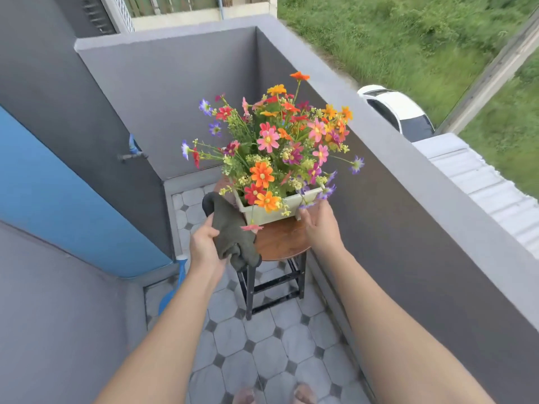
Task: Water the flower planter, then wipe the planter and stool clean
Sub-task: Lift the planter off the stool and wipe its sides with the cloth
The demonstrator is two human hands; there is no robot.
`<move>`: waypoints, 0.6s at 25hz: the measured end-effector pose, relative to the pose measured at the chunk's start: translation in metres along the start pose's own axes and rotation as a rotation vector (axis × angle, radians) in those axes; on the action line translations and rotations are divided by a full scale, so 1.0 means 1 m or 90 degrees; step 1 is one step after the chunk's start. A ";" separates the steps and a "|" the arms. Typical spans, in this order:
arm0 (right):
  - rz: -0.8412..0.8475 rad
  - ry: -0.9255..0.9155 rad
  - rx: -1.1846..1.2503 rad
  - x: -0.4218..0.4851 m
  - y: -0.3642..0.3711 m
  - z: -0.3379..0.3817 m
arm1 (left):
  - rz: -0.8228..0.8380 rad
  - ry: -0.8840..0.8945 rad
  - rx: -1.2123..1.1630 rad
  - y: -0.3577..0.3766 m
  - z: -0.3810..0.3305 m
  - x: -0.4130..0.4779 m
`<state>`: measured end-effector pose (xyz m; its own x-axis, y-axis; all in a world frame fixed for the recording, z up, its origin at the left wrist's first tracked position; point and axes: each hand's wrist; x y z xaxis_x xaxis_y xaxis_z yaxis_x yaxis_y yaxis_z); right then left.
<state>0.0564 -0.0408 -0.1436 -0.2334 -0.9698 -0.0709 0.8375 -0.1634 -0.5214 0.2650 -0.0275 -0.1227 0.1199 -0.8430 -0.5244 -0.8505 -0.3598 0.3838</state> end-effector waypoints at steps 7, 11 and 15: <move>-0.010 -0.091 0.002 0.026 0.026 -0.042 | 0.044 0.295 0.545 0.000 0.047 0.029; -0.027 -0.136 -0.006 0.035 0.029 -0.044 | -0.073 0.460 0.729 0.006 0.059 0.051; 0.007 -0.146 -0.037 0.039 0.020 -0.042 | -0.137 0.546 0.696 0.014 0.063 0.055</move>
<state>0.0435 -0.0746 -0.1929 -0.1009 -0.9883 0.1141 0.8076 -0.1483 -0.5708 0.2272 -0.0543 -0.1940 0.2299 -0.9332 0.2761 -0.6910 -0.3563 -0.6289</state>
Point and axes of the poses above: each hand's wrist, its own x-axis towards the middle knuckle, its own y-axis out of the palm, z = x × y, and after that the axes turned 2 degrees about x, right-handed
